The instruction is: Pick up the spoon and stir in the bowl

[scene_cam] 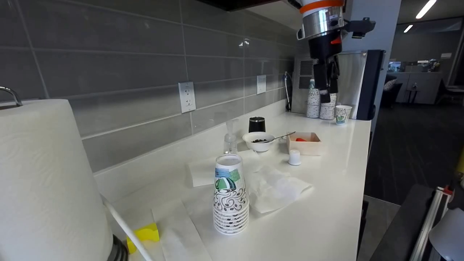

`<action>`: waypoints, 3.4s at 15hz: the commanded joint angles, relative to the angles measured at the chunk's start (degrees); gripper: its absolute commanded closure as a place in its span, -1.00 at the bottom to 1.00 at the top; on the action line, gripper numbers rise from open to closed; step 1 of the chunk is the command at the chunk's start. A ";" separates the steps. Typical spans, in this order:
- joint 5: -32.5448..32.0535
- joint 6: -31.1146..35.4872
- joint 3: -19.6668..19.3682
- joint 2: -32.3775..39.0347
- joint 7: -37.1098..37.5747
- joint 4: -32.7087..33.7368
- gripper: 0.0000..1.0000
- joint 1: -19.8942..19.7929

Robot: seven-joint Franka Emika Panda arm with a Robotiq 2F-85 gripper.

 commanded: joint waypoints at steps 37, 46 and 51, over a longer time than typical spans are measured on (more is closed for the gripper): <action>14.29 16.04 -9.61 53.93 -32.01 34.97 -1.00 -12.43; 12.73 13.83 -7.96 54.99 -30.51 36.30 -1.00 -12.93; 13.00 11.56 -7.36 55.22 -30.39 36.85 -1.00 -12.91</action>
